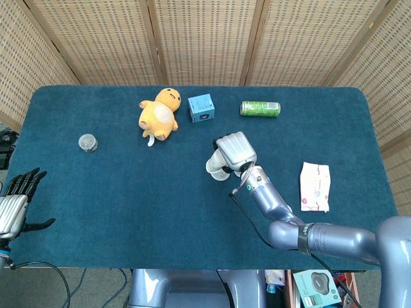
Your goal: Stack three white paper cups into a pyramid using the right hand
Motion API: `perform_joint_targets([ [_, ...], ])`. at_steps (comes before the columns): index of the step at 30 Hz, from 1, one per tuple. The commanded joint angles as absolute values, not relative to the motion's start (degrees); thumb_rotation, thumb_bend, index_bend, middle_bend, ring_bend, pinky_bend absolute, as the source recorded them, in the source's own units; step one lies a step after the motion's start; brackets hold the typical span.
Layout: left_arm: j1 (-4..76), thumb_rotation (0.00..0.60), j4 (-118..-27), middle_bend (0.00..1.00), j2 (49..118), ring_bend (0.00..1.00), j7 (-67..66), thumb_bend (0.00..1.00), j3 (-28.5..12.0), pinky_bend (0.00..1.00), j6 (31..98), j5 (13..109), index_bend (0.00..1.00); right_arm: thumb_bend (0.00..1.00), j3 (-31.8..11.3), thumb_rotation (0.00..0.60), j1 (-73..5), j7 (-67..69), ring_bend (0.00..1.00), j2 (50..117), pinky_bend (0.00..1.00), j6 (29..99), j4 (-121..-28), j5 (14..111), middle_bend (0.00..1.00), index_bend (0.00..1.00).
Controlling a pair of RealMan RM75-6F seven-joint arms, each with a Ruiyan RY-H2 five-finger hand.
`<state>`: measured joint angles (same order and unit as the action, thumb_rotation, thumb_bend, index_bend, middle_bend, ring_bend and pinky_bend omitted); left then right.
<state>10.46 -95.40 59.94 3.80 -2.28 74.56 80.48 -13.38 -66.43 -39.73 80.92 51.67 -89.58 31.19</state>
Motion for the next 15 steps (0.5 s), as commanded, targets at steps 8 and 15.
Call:
perform_joint_targets([
  [8, 10.97, 0.600, -95.33, 0.00, 60.30, 0.00, 2.89, 0.09, -2.29, 0.00, 73.64, 80.08, 0.00, 0.47, -11.87, 0.600, -66.05, -39.33, 0.44, 78.87, 0.53, 51.06, -88.61, 29.82, 0.54, 0.50],
  [15, 11.02, 0.600, -95.45, 0.00, 60.57, 0.00, 1.96, 0.09, -2.35, 0.00, 73.61, 79.65, 0.00, 0.47, -10.80, 0.600, -66.26, -38.81, 0.44, 80.08, 0.53, 49.88, -86.22, 29.13, 0.54, 0.50],
])
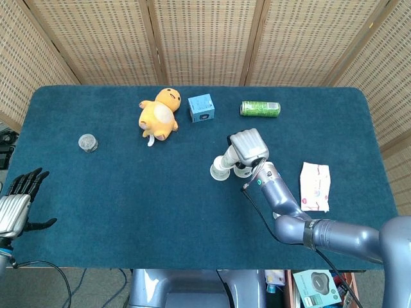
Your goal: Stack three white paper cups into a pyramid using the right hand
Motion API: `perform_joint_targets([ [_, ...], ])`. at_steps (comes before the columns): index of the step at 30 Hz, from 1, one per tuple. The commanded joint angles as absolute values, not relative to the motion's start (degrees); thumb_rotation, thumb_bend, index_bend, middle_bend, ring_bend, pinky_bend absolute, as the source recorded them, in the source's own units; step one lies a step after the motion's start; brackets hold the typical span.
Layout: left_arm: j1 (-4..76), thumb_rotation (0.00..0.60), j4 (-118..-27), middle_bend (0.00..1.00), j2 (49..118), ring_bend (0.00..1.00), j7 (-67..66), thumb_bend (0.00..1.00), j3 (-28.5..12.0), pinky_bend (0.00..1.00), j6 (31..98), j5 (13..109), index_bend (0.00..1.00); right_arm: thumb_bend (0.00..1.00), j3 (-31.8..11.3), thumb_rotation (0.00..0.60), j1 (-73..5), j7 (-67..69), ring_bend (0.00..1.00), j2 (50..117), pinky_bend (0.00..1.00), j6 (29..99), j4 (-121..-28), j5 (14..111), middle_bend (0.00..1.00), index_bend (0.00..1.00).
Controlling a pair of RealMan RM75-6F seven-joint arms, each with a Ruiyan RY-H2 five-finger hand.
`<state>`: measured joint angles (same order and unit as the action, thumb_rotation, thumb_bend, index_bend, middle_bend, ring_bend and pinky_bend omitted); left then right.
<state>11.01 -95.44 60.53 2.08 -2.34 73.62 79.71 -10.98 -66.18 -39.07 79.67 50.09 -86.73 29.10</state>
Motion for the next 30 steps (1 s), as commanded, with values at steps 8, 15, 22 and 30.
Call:
perform_joint_targets([
  [8, 11.09, 0.600, -95.42, 0.00, 60.59, 0.00, 1.94, 0.09, -2.38, 0.00, 73.45, 79.42, 0.00, 0.47, -10.17, 0.600, -66.41, -38.34, 0.44, 81.10, 0.53, 49.46, -84.55, 29.13, 0.54, 0.50],
  [15, 11.07, 0.600, -95.47, 0.00, 60.56, 0.00, 1.97, 0.09, -2.30, 0.00, 73.49, 79.55, 0.00, 0.47, -9.79, 0.600, -66.31, -38.50, 0.44, 80.62, 0.53, 50.06, -84.66, 29.64, 0.53, 0.50],
  [22, 11.09, 0.600, -95.59, 0.00, 60.51, 0.00, 1.84, 0.09, -2.28, 0.00, 73.44, 79.49, 0.00, 0.47, -9.45, 0.600, -66.47, -39.07, 0.44, 80.30, 0.53, 50.15, -84.95, 29.12, 0.53, 0.50],
  [30, 11.08, 0.600, -95.55, 0.00, 60.49, 0.00, 1.93, 0.09, -2.29, 0.00, 73.51, 79.48, 0.00, 0.36, -8.97, 0.600, -66.86, -38.84, 0.25, 79.04, 0.41, 47.29, -86.02, 27.33, 0.24, 0.20],
])
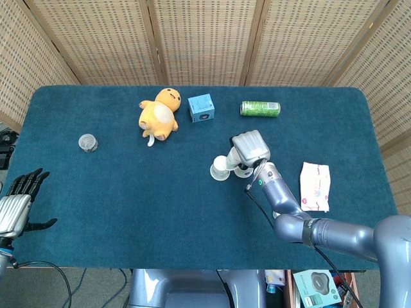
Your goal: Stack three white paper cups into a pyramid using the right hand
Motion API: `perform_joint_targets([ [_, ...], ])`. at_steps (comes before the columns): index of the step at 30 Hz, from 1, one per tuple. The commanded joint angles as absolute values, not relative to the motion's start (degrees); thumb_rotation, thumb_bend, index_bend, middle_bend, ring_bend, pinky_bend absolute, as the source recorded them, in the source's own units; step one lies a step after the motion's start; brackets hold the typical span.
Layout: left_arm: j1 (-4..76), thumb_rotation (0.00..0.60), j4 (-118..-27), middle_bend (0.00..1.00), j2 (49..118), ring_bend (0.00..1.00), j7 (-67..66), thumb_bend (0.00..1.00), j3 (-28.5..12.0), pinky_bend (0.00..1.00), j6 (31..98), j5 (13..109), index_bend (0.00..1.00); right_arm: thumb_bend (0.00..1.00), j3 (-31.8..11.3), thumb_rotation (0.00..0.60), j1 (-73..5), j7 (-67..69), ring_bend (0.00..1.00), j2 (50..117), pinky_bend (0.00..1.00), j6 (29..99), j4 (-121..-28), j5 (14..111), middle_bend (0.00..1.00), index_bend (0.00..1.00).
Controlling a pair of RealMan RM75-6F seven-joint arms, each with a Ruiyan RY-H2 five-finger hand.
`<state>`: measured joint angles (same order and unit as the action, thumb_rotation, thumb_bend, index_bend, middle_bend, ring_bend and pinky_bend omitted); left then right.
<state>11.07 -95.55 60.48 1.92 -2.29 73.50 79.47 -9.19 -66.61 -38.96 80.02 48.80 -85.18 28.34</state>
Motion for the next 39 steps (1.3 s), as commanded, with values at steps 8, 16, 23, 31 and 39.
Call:
perform_joint_targets([
  [8, 11.03, 0.600, -95.66, 0.00, 60.47, 0.00, 1.84, 0.09, -2.24, 0.00, 73.64, 79.59, 0.00, 0.28, -8.45, 0.600, -67.27, -38.75, 0.00, 77.27, 0.17, 47.36, -88.11, 26.75, 0.00, 0.00],
  [16, 10.93, 0.600, -95.78, 0.00, 60.18, 0.00, 2.63, 0.09, -2.08, 0.00, 73.80, 80.14, 0.00, 0.25, -8.10, 0.600, -62.27, -34.80, 0.00, 68.88, 0.13, 54.27, -100.15, 36.16, 0.00, 0.00],
  [23, 9.98, 0.600, -95.98, 0.00, 59.28, 0.00, 5.20, 0.09, -1.60, 0.00, 75.91, 82.41, 0.00, 0.00, -1.09, 0.600, -44.30, -20.57, 0.00, 59.11, 0.00, 72.24, -108.21, 64.83, 0.00, 0.00],
  [31, 8.04, 0.600, -96.27, 0.00, 58.99, 0.00, 5.93, 0.09, -0.59, 0.00, 79.58, 85.13, 0.00, 0.00, 7.82, 0.600, -25.89, -6.82, 0.00, 58.64, 0.00, 89.10, -98.08, 82.18, 0.00, 0.00],
  [39, 6.47, 0.600, -95.62, 0.00, 59.50, 0.00, 6.46, 0.09, -0.10, 0.00, 83.59, 88.18, 0.00, 0.00, 9.30, 0.600, -15.84, 1.89, 0.00, 62.95, 0.00, 97.48, -91.05, 87.38, 0.00, 0.00],
])
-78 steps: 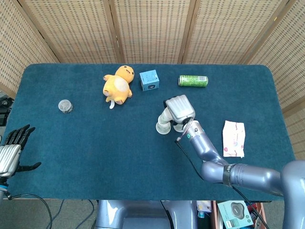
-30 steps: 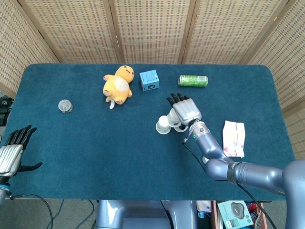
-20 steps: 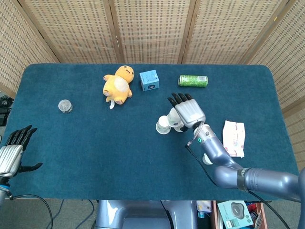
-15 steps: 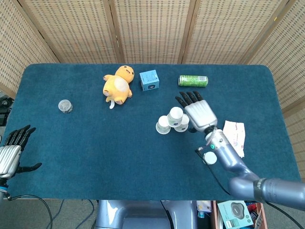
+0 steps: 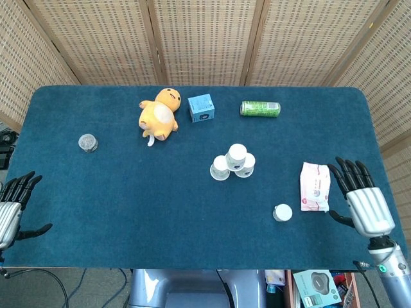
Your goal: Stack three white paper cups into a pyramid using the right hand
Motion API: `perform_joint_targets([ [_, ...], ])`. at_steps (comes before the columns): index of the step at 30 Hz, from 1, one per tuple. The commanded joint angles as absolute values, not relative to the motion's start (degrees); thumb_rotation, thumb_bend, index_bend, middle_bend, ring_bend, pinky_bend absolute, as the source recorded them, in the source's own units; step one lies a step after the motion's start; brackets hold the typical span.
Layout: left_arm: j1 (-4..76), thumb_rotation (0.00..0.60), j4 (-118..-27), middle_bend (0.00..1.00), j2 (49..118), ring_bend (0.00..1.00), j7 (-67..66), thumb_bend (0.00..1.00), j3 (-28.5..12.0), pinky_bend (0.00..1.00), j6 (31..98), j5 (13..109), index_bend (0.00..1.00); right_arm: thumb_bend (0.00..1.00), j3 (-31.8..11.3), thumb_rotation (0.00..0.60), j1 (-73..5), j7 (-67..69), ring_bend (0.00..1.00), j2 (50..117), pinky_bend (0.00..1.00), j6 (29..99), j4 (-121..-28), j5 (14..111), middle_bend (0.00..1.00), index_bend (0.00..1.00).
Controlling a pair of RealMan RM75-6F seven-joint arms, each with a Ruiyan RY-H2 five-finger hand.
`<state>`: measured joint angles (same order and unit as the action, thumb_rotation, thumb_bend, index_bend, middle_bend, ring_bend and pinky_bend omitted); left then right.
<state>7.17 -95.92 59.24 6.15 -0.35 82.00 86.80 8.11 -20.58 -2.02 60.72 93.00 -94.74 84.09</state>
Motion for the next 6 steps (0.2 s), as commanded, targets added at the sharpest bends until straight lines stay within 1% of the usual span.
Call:
perform_joint_targets([
  [1, 6.33, 0.600, -95.53, 0.00, 59.56, 0.00, 6.54, 0.09, -0.07, 0.00, 83.92, 88.42, 0.00, 0.00, 9.16, 0.600, -15.15, 2.29, 0.00, 63.28, 0.00, 98.06, -90.49, 87.85, 0.00, 0.00],
  [6, 5.98, 0.600, -95.48, 0.00, 59.70, 0.00, 6.65, 0.09, 0.10, 0.00, 84.60, 88.98, 0.00, 0.00, 8.53, 0.600, -13.40, 2.54, 0.00, 63.61, 0.00, 99.11, -90.05, 88.71, 0.00, 0.00],
])
